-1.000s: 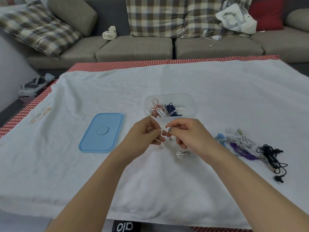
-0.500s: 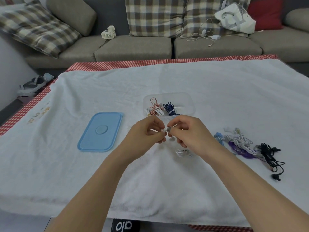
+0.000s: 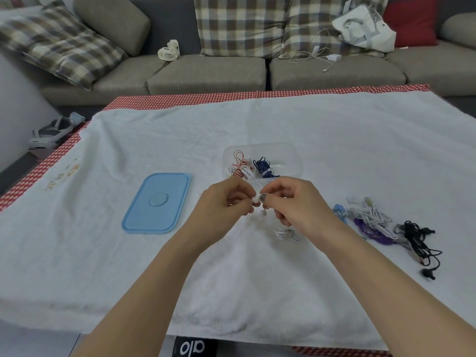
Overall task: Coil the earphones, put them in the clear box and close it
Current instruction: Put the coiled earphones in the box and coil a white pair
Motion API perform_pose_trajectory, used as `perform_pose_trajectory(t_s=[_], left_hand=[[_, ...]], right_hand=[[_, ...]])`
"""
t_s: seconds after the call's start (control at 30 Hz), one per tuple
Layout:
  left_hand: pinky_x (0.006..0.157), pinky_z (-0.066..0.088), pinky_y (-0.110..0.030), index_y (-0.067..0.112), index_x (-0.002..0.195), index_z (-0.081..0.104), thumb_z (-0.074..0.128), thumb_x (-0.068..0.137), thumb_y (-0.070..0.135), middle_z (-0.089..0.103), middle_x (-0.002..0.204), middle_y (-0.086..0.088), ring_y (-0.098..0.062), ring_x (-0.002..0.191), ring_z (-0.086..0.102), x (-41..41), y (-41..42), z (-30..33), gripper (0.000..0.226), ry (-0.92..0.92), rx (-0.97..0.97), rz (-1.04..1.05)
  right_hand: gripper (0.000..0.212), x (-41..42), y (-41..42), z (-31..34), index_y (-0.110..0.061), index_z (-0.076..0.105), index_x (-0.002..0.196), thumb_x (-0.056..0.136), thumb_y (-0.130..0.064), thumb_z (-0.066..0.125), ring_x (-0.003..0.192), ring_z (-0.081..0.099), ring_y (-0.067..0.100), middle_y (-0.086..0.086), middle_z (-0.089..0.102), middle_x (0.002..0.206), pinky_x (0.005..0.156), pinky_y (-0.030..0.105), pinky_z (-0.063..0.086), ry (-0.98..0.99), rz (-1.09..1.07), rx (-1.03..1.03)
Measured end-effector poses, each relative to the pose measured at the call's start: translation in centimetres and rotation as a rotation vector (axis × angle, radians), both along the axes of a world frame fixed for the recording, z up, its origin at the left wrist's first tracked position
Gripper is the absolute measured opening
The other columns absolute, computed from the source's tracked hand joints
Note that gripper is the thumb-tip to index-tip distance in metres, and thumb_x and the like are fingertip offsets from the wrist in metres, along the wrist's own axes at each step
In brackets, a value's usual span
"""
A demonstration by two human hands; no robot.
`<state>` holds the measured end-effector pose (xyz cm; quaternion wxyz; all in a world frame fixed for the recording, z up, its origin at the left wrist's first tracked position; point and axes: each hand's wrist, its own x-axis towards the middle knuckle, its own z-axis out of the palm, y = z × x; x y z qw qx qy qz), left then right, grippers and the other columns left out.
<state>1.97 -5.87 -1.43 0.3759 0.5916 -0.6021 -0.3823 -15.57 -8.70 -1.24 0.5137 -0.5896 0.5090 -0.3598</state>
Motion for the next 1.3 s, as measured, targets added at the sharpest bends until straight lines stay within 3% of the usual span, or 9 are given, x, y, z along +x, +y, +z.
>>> perform_pose_trajectory(t_s=[0.27, 0.57, 0.87, 1.1, 1.3], left_hand=[[0.083, 0.059, -0.024, 0.013, 0.098, 0.071, 0.065, 0.093, 0.004, 0.078, 0.089, 0.001, -0.012, 0.085, 0.074, -0.2, 0.1, 0.2, 0.013, 0.041, -0.048, 0.002], [0.079, 0.055, -0.023, 0.008, 0.098, 0.073, 0.067, 0.096, 0.008, 0.075, 0.086, -0.002, -0.009, 0.08, 0.068, -0.5, 0.1, 0.5, 0.007, 0.203, -0.079, 0.005], [0.084, 0.052, -0.024, 0.012, 0.099, 0.076, 0.062, 0.099, 0.012, 0.073, 0.089, -0.002, -0.012, 0.085, 0.065, -0.8, -0.1, 0.5, 0.014, 0.418, 0.022, -0.017], [0.086, 0.052, -0.026, 0.005, 0.1, 0.069, 0.063, 0.095, 0.008, 0.068, 0.089, -0.005, -0.014, 0.081, 0.061, -0.8, -0.5, 0.9, 0.008, 0.671, 0.256, -0.035], [0.085, 0.054, -0.026, 0.007, 0.104, 0.071, 0.06, 0.099, 0.017, 0.065, 0.093, -0.007, -0.013, 0.083, 0.062, -0.7, -0.8, 0.8, 0.015, 0.666, 0.318, -0.016]], right_hand=[[0.007, -0.2, 0.2, 0.8, 0.0, 0.065, 0.089, 0.087, -0.005, 0.069, 0.046, 0.039, 0.015, 0.007, 0.071, 0.07, 0.041, 0.022, 0.029, -0.134, -0.031, 0.102], [0.01, -0.3, 0.1, 1.5, -0.009, 0.064, 0.082, 0.09, -0.004, 0.065, 0.046, 0.035, 0.009, 0.002, 0.065, 0.068, 0.04, 0.02, 0.022, -0.35, -0.032, 0.358], [0.005, -0.4, 0.0, 1.6, -0.008, 0.064, 0.084, 0.089, -0.007, 0.064, 0.047, 0.03, 0.006, -0.001, 0.06, 0.07, 0.044, 0.019, 0.015, -0.503, 0.003, 0.486], [0.006, -0.2, 0.2, 1.9, -0.007, 0.065, 0.082, 0.088, -0.006, 0.065, 0.046, 0.03, 0.004, -0.001, 0.06, 0.068, 0.048, 0.02, 0.013, -0.529, 0.007, 0.496], [0.022, 0.1, 0.2, 1.8, -0.008, 0.073, 0.072, 0.091, -0.006, 0.062, 0.046, 0.034, 0.005, 0.001, 0.06, 0.067, 0.042, 0.017, 0.019, -0.596, -0.028, 0.522]])
